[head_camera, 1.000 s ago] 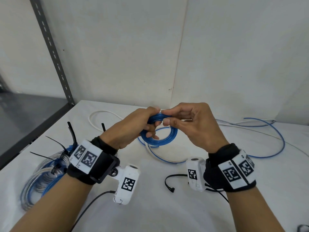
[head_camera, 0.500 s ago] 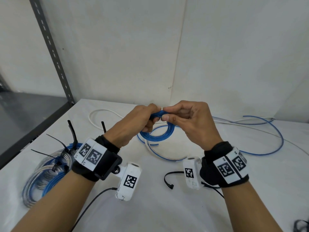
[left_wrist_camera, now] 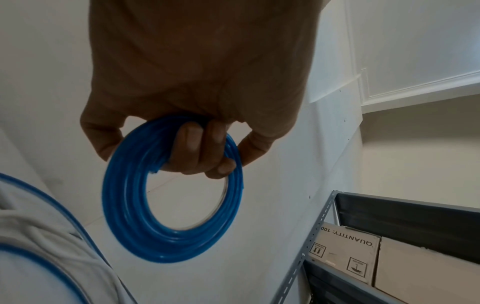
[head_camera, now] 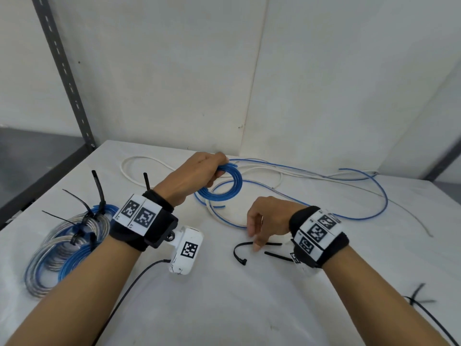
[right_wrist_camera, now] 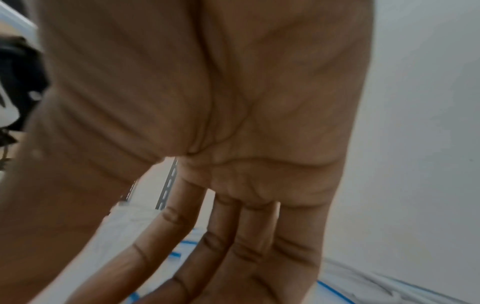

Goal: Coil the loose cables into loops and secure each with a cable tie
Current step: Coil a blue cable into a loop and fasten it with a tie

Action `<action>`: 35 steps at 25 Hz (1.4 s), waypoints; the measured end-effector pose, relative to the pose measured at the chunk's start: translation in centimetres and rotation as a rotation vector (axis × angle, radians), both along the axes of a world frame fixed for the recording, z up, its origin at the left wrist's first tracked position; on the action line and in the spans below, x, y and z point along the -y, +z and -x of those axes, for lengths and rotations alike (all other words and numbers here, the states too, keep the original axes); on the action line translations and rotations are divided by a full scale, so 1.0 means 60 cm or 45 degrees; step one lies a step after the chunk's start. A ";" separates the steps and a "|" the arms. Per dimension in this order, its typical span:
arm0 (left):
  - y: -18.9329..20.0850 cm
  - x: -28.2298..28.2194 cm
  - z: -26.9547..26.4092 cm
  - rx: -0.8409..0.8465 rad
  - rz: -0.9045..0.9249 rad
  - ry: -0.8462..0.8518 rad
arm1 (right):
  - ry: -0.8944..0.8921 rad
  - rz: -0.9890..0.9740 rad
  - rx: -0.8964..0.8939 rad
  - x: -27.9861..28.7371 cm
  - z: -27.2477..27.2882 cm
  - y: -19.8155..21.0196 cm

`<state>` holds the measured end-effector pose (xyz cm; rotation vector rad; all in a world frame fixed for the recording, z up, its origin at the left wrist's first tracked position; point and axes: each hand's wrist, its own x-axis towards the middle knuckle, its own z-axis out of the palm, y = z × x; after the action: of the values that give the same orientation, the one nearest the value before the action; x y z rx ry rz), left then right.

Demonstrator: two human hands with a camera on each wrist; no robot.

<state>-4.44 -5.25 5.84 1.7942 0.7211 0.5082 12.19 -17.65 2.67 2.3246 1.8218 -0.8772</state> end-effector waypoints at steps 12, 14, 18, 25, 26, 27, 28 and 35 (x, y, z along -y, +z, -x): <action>-0.005 -0.015 0.004 0.198 0.039 0.110 | -0.248 -0.742 -0.685 0.007 -0.020 0.026; -0.006 -0.022 0.003 0.276 0.087 0.173 | -0.248 -1.001 -0.900 0.003 -0.007 0.034; -0.003 -0.026 0.001 0.419 0.218 0.305 | -0.176 -1.059 -1.213 -0.025 0.030 0.024; -0.006 -0.037 0.004 0.469 0.185 0.356 | -0.261 -1.295 -1.071 -0.058 0.058 0.016; -0.010 -0.036 0.002 0.450 0.127 0.343 | -0.254 -1.326 -1.001 -0.063 0.061 0.015; -0.014 -0.033 0.001 0.428 0.057 0.326 | -0.242 -1.380 -0.958 -0.066 0.065 0.015; -0.018 -0.030 -0.001 0.416 -0.009 0.313 | -0.229 -1.446 -0.937 -0.069 0.068 0.014; -0.017 -0.026 -0.003 0.534 -0.037 0.424 | -0.138 -1.649 -0.884 -0.058 0.072 0.020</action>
<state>-4.25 -3.70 4.82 1.5262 0.7178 1.0853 7.89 -14.17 3.86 2.9622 3.3220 -0.5859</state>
